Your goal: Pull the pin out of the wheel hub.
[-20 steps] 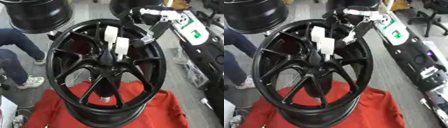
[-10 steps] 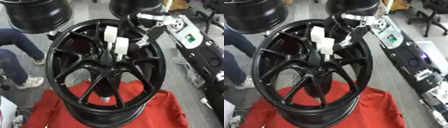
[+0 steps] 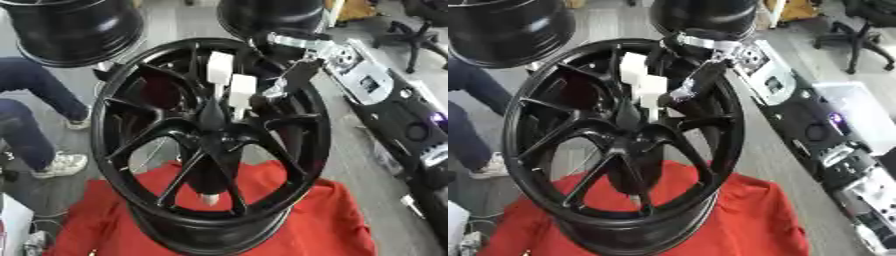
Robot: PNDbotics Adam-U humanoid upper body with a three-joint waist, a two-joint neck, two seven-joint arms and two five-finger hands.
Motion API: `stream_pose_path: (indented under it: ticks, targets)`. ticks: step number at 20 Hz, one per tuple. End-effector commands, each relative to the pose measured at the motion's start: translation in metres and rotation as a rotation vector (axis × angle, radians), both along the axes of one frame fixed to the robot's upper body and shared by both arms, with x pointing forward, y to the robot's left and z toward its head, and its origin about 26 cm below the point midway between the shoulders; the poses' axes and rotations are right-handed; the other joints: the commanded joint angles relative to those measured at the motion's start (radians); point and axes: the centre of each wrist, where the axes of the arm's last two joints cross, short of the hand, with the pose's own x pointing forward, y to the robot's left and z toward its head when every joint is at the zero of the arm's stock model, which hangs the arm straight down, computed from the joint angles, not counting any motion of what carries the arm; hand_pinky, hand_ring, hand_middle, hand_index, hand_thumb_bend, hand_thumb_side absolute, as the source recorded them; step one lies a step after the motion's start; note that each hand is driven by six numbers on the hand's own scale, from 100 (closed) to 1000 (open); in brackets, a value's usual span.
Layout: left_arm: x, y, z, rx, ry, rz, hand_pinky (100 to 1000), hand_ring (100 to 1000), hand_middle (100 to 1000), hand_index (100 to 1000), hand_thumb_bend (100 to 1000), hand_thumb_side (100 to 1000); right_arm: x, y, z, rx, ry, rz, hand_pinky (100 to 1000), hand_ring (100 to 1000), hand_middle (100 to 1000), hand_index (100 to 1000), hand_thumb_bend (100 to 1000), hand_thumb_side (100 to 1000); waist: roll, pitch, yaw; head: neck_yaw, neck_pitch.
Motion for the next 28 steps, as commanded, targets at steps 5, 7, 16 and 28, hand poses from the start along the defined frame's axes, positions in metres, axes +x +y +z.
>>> stream_pose_path:
  ticks: [5,7,16,28]
  targets:
    - [0.001,0.002,0.007,0.012,-0.019,0.000,688,980,779,695,265,841,0.001,0.002,0.004,-0.003,-0.037,-0.022,808,789,667,671,642,316,0.000,-0.016,0.002,-0.005,-0.002]
    - [0.001,0.001,0.007,0.012,-0.019,0.000,688,980,779,695,265,842,0.001,0.003,0.002,-0.006,-0.038,-0.023,807,787,665,659,640,314,-0.001,-0.016,0.002,-0.006,-0.002]
    - [0.001,0.001,0.007,0.012,-0.020,0.000,688,980,779,694,265,842,0.001,0.006,-0.006,-0.015,-0.036,-0.033,802,780,650,613,630,302,-0.001,-0.015,0.003,-0.007,-0.002]
    - [0.001,0.001,0.007,0.013,-0.021,-0.001,688,980,779,694,265,841,0.000,0.007,-0.004,0.042,-0.062,-0.062,790,753,608,472,483,159,-0.001,-0.015,0.004,-0.008,-0.002]
